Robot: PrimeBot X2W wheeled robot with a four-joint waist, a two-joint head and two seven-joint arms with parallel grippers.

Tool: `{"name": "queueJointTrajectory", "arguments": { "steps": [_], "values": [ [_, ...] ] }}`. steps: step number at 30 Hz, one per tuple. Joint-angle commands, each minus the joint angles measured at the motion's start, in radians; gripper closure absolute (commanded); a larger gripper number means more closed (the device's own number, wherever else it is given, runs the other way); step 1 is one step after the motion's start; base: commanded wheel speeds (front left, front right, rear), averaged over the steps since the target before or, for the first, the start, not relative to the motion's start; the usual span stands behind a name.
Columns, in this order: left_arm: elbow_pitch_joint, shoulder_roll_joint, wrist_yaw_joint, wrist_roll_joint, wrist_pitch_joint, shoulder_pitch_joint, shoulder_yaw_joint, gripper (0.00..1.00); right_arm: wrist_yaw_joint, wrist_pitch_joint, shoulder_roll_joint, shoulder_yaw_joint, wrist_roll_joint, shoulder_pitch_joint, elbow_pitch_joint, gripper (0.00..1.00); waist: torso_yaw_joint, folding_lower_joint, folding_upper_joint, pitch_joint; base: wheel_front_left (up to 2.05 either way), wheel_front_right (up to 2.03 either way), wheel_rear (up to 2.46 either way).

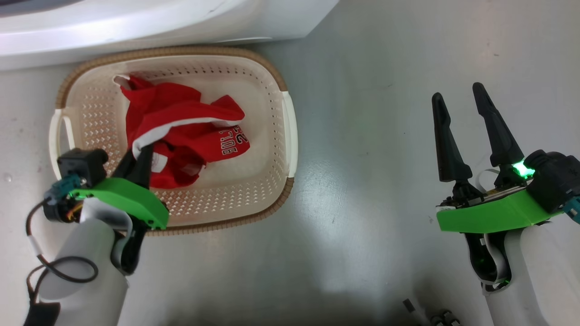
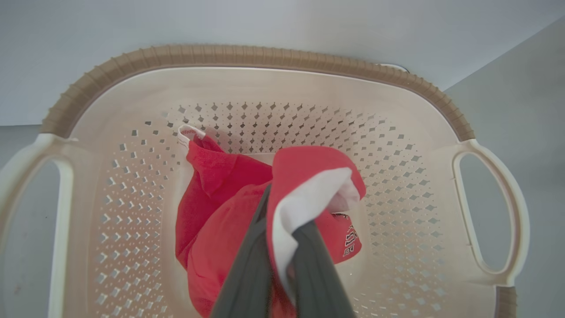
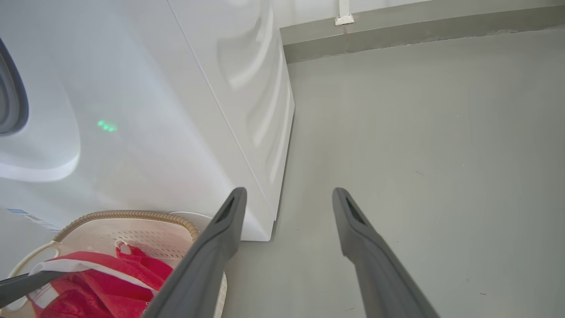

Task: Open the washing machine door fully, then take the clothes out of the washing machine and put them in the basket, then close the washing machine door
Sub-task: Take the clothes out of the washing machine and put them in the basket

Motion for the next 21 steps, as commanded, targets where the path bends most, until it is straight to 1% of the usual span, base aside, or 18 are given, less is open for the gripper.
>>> {"name": "queueJointTrajectory", "arguments": {
  "steps": [1, 8, 9, 10, 11, 13, 14, 15, 21],
  "values": [
    [0.001, 0.046, 0.002, -0.009, -0.005, 0.002, 0.014, 1.0, 0.007, -0.006, 0.003, 0.024, -0.006, 0.013, -0.024, 0.0, -0.006, -0.0001, 0.0, 0.008, 0.0, 0.0, 0.0],
    [0.026, 0.054, 0.002, -0.03, -0.005, -0.017, -0.004, 1.0, 0.007, -0.006, 0.003, 0.023, -0.003, 0.013, -0.022, 0.0, -0.01, -0.0001, 0.0, 0.005, 0.0, 0.0, 0.0],
    [0.028, 0.054, 0.002, -0.032, -0.005, -0.016, -0.005, 0.83, 0.007, -0.006, 0.003, 0.022, -0.003, 0.013, -0.021, 0.0, -0.009, -0.0001, 0.0, 0.003, 0.0, 0.0, 0.0],
    [0.028, 0.054, 0.002, -0.032, -0.005, -0.016, -0.005, 0.83, 0.007, -0.006, 0.003, 0.022, -0.003, 0.013, -0.021, 0.0, -0.009, -0.0001, 0.0, 0.003, 0.0, 0.0, 0.0],
    [0.029, 0.054, 0.002, -0.034, -0.005, -0.014, -0.006, 0.7, 0.007, -0.006, 0.003, 0.022, -0.002, 0.013, -0.02, 0.0, -0.009, -0.0001, 0.0, 0.0, 0.0, 0.0, 0.0],
    [0.026, 0.055, 0.002, -0.037, -0.005, -0.01, -0.003, 0.55, 0.007, -0.006, 0.003, 0.022, -0.003, 0.013, -0.018, 0.0, -0.008, -0.0001, 0.0, -0.009, 0.0, 0.0, 0.0],
    [0.026, 0.055, 0.002, -0.038, -0.005, -0.005, 0.0, 0.23, 0.007, -0.006, 0.003, 0.023, -0.003, 0.013, -0.016, 0.0, -0.007, -0.0001, 0.0, -0.015, 0.0, 0.0, 0.0],
    [0.025, 0.056, 0.002, -0.038, -0.005, 0.0, 0.001, 0.0, 0.007, -0.006, 0.003, 0.023, -0.003, 0.014, -0.014, 0.0, -0.007, -0.0001, 0.0, -0.022, 0.0, 0.0, 0.0],
    [0.013, 0.051, 0.002, -0.041, -0.005, 0.032, 0.024, 0.0, 0.007, -0.006, 0.003, 0.024, 0.0, 0.022, -0.003, 0.0, -0.003, -0.0001, 0.0, -0.066, 0.0, 0.0, 0.0]
  ]
}}
